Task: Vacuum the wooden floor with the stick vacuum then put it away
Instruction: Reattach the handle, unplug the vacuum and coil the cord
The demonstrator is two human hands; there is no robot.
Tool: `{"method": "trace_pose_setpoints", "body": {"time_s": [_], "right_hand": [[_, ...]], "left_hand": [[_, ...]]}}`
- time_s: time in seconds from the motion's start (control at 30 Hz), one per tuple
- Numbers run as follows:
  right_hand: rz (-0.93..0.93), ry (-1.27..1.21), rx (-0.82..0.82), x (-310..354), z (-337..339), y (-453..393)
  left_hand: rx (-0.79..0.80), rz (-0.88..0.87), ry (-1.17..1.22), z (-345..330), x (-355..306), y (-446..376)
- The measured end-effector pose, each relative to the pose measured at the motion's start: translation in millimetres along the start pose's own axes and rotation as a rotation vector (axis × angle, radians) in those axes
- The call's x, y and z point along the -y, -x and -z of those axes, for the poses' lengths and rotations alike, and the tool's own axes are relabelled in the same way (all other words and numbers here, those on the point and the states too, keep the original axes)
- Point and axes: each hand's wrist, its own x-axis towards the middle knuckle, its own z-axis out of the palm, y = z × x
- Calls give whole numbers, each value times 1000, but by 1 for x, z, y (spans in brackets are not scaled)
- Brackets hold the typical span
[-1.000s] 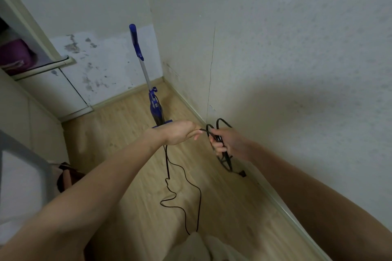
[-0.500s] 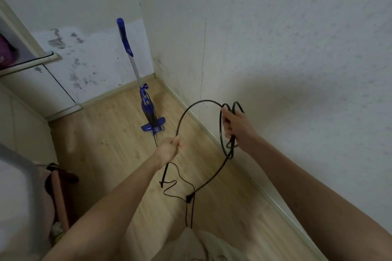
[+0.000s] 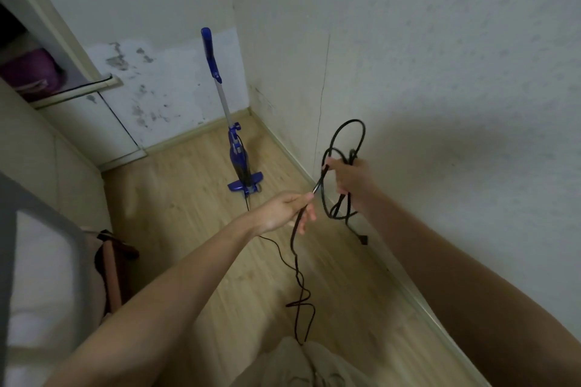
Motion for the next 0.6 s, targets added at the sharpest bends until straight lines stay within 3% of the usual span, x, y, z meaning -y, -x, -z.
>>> {"method": "trace_pose_setpoints", "body": {"time_s": [0.1,0.2,0.23,0.3,0.37,0.47,0.6], "right_hand": [[-81,-34,-52,4,10,-11],[-204,-43,5,-3,14,-11],[-244,-58,55,-5,15,-9],[-310,-79,194,-4,18,-7],[-313,-33,300,2,22,-5],[-220,62,391,11,22,2],[-85,188,458,12,19,13]], "left_hand": [[-61,113,-65,-11,46,9],[-462,305,-144,-11,56,-2],[-499,379,-261,-6,54,-7],[-343,463,-651,9,44,-10],[-145,323,-938,18,31,-10],[80,27,-896,26,8,-11],[119,-130,-625,43,-25,-9]]}}
